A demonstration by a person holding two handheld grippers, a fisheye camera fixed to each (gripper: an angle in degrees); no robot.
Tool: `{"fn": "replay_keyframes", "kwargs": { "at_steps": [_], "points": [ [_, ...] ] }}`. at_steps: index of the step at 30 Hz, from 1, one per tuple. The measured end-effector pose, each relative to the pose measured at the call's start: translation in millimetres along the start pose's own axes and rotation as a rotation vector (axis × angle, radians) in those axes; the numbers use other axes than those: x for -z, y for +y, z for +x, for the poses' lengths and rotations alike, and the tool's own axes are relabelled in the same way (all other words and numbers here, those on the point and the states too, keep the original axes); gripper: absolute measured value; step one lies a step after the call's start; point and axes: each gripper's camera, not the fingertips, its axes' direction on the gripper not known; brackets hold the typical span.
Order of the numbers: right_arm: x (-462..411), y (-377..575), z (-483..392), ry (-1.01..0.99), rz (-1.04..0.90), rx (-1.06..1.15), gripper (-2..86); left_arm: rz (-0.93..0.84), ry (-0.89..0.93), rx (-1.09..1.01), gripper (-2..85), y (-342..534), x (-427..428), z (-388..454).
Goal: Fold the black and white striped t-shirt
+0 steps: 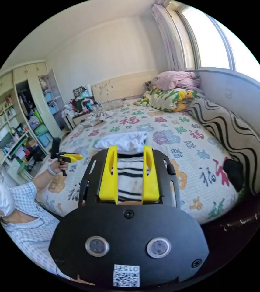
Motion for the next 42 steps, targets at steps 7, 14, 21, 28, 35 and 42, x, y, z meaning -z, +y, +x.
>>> {"fn": "replay_keyframes", "kwargs": {
  "at_steps": [7,14,21,28,35,42],
  "points": [
    [-57.8,84.4,15.2,-0.088,-0.261,-0.088,7.8,-0.105,0.058,0.047,10.0,28.8,-101.1,30.9],
    [31.1,125.4,-67.6,-0.328,0.108,0.073,0.2,0.068,0.034,0.050,0.4,62.2,-39.3,61.2],
    [125.9,189.6,-180.7,-0.499,0.462,0.354,-0.5,0.368,0.088,-0.130,-0.2,147.5,130.0,148.0],
    [81.3,241.7,-254.6,-0.715,0.582,0.343,-0.6,0.484,-0.245,-0.160,0.2,263.8,220.5,212.3],
    [-22.1,261.2,-274.3,-0.752,0.469,0.213,-0.6,0.355,-0.465,0.047,4.4,327.1,214.9,171.3],
    [-84.0,264.4,-269.1,-0.829,0.250,0.267,-0.5,0.054,-0.692,0.118,11.9,326.8,151.1,121.9]
  ]
}}
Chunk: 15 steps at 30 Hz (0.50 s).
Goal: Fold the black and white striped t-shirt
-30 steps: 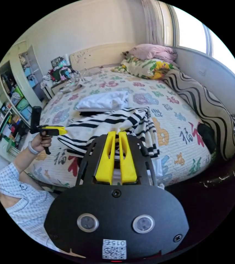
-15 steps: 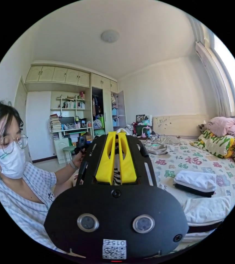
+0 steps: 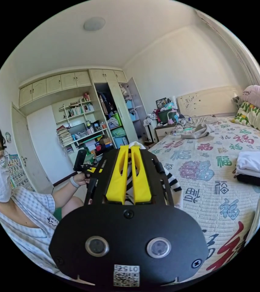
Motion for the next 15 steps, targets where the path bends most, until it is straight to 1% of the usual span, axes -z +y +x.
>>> {"fn": "replay_keyframes", "kwargs": {
  "at_steps": [2,4,5,6,8,11,15],
  "points": [
    [-2.8,7.9,12.5,0.058,-0.061,-0.005,-0.5,-0.124,-0.037,0.003,12.8,-5.9,-33.5,-0.9],
    [0.7,13.4,19.9,0.087,-0.074,0.008,-0.5,-0.182,-0.076,0.005,13.5,-9.4,-55.0,-0.1],
    [6.9,15.9,26.2,0.063,-0.063,0.008,-0.5,-0.195,-0.121,0.005,13.7,-11.3,-65.6,1.3],
    [11.2,17.0,30.1,0.043,-0.050,0.001,-0.5,-0.198,-0.135,0.003,13.8,-12.3,-69.7,2.1],
    [33.8,21.6,47.6,-0.019,0.035,-0.039,-0.5,-0.203,-0.133,0.017,14.2,-17.4,-80.7,2.0],
    [64.3,27.0,66.7,-0.048,0.146,-0.065,-0.5,-0.174,-0.149,0.033,14.5,-22.9,-85.1,0.1],
    [80.9,31.7,80.5,-0.023,0.212,-0.064,-0.4,-0.101,-0.100,0.042,14.5,-28.8,-83.5,-1.2]
  ]
}}
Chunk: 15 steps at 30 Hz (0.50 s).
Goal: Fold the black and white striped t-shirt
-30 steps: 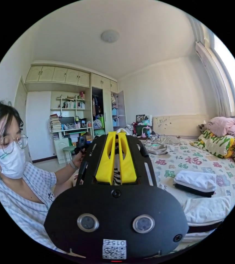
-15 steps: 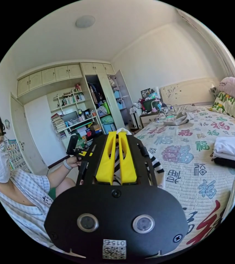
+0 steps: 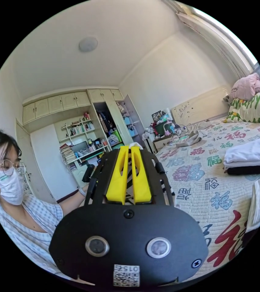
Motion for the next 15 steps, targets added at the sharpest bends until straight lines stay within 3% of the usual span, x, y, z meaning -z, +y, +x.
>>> {"fn": "replay_keyframes", "kwargs": {
  "at_steps": [5,9,15],
  "points": [
    [11.4,4.1,24.7,-0.026,0.083,-0.007,-0.3,0.006,-0.099,-0.045,16.5,-2.8,-2.5,1.3],
    [5.8,8.3,41.6,-0.009,0.087,-0.007,-0.3,-0.098,-0.049,-0.058,16.4,-4.2,-41.9,-7.9],
    [-18.3,19.1,72.1,0.025,0.064,-0.022,-0.3,-0.257,-0.029,-0.090,6.5,-7.2,-99.1,-20.1]
  ]
}}
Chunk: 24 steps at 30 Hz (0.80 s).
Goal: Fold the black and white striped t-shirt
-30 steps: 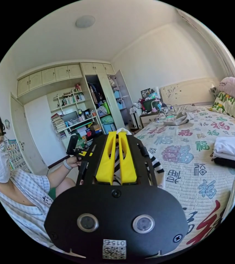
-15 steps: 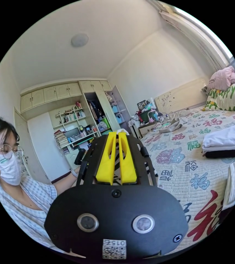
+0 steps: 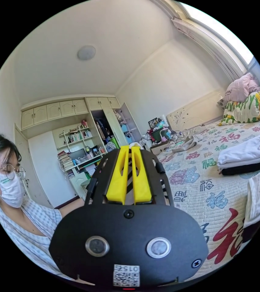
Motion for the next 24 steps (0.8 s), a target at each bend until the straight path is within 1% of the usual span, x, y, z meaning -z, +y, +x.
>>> {"fn": "replay_keyframes", "kwargs": {
  "at_steps": [2,3,6,9,10,11,12,13,14,15,16,18,19,20,21,22,23,24],
  "points": [
    [-4.5,3.8,11.7,0.029,0.013,-0.002,-0.2,0.050,-0.015,-0.020,3.3,1.7,3.8,-0.3],
    [-5.1,4.6,14.7,0.037,0.018,-0.004,-0.2,0.062,-0.022,-0.019,2.9,2.4,6.2,-0.6],
    [-7.6,10.6,28.4,0.050,0.056,-0.010,-0.1,0.173,-0.051,-0.004,1.7,10.3,28.7,-2.4],
    [-13.1,15.9,35.2,0.034,0.090,0.016,0.1,0.359,-0.114,0.006,1.4,28.6,67.1,-0.7],
    [-19.3,16.2,34.0,0.071,0.086,0.055,0.2,0.456,-0.149,0.008,1.4,39.3,87.0,1.6],
    [-31.4,15.6,33.9,0.167,0.055,0.097,0.3,0.558,-0.186,0.014,1.5,49.4,105.3,2.4],
    [-40.4,15.1,36.0,0.233,0.025,0.112,0.4,0.601,-0.206,0.017,1.6,52.6,112.4,1.7],
    [-62.7,16.2,46.2,0.345,-0.045,0.130,0.6,0.659,-0.254,0.024,1.7,54.1,120.2,-1.7],
    [-86.8,21.9,66.8,0.404,-0.114,0.102,1.1,0.685,-0.287,0.031,2.1,50.3,117.7,-8.3],
    [-98.4,26.8,80.1,0.420,-0.147,0.072,1.3,0.682,-0.299,0.038,2.3,46.6,112.2,-13.1],
    [-119.8,41.1,107.9,0.435,-0.217,0.010,2.1,0.640,-0.337,0.068,3.2,36.6,93.5,-25.5],
    [-144.6,65.8,138.5,0.456,-0.343,-0.014,3.8,0.497,-0.435,0.096,4.4,21.0,52.7,-46.0],
    [-156.4,79.5,149.8,0.475,-0.449,-0.007,4.9,0.387,-0.540,0.088,4.9,17.4,28.7,-57.0],
    [-161.7,91.4,149.0,0.467,-0.527,0.058,5.9,0.343,-0.624,0.074,5.0,24.5,16.1,-64.4],
    [-162.6,97.5,144.9,0.450,-0.554,0.103,6.1,0.337,-0.626,0.054,5.2,29.9,14.5,-66.3],
    [-162.5,111.2,132.4,0.393,-0.593,0.199,6.4,0.336,-0.534,-0.040,5.6,42.7,16.6,-65.8],
    [-163.0,128.1,116.5,0.301,-0.640,0.297,6.6,0.310,-0.342,-0.187,7.5,55.4,18.8,-59.8],
    [-164.2,138.6,107.2,0.242,-0.679,0.351,6.7,0.291,-0.246,-0.254,8.5,61.5,19.0,-55.3]
  ]
}}
